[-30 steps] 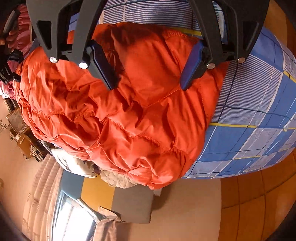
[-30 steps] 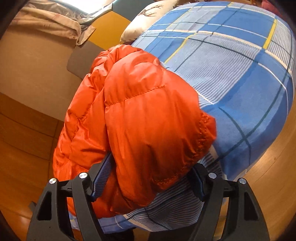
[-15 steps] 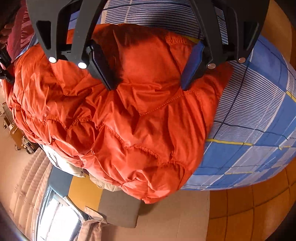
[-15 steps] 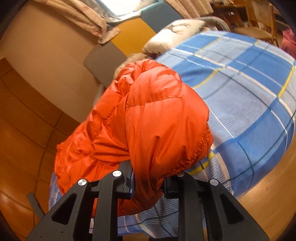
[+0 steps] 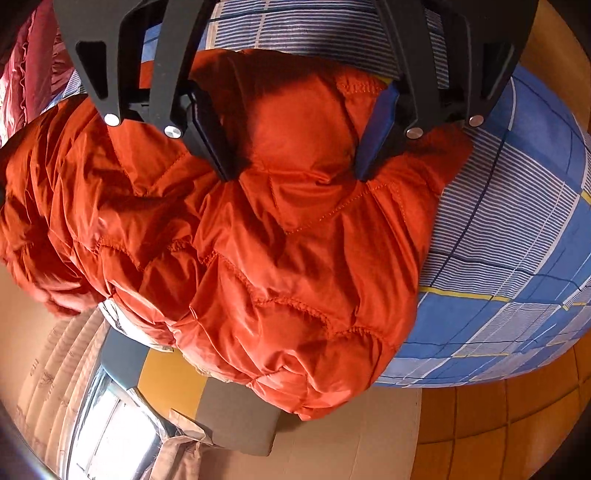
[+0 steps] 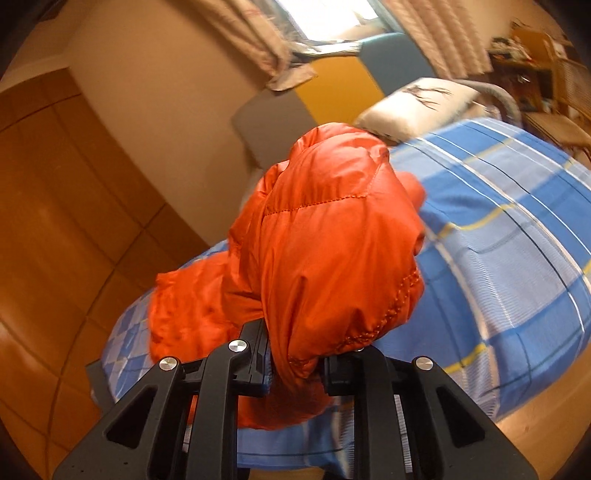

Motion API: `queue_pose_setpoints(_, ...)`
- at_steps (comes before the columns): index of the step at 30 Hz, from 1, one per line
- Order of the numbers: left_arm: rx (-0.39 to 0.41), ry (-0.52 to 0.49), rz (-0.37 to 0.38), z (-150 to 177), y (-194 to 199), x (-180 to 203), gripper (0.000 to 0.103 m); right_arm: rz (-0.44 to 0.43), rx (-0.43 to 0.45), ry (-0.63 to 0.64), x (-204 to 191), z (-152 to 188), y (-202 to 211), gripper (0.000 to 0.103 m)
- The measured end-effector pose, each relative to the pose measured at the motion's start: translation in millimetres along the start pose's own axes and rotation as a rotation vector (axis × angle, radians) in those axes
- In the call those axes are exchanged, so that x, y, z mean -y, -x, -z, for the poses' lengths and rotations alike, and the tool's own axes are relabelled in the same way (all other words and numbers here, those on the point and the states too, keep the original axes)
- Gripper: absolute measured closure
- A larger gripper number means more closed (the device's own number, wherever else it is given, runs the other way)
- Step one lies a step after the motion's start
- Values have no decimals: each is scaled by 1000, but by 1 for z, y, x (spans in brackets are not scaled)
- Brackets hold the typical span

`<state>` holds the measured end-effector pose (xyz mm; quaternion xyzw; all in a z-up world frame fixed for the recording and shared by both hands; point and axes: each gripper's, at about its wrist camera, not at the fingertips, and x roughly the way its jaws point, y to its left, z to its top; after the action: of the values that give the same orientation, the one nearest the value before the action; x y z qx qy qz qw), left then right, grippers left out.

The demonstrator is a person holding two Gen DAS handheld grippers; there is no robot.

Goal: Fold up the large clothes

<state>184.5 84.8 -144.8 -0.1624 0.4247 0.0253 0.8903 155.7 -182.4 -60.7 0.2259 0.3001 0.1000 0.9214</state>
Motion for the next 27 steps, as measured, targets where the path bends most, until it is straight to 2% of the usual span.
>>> queue_pose_setpoints(14,-13,2,25,0,-1,0,41,-209,-94,279,-124,9,-42,84)
queue_pose_setpoints(19,-15,6,38,0,-1,-1,43,-245,-181,402,-167,24,-73,84)
queue_pose_setpoints(24,-14,10,57,-2,-1,-5,47,-273,-285,484,-190,42,-107,84)
queue_pose_setpoints(27,-14,16,69,-2,-1,-8,48,-294,-337,488,-192,53,-126,85)
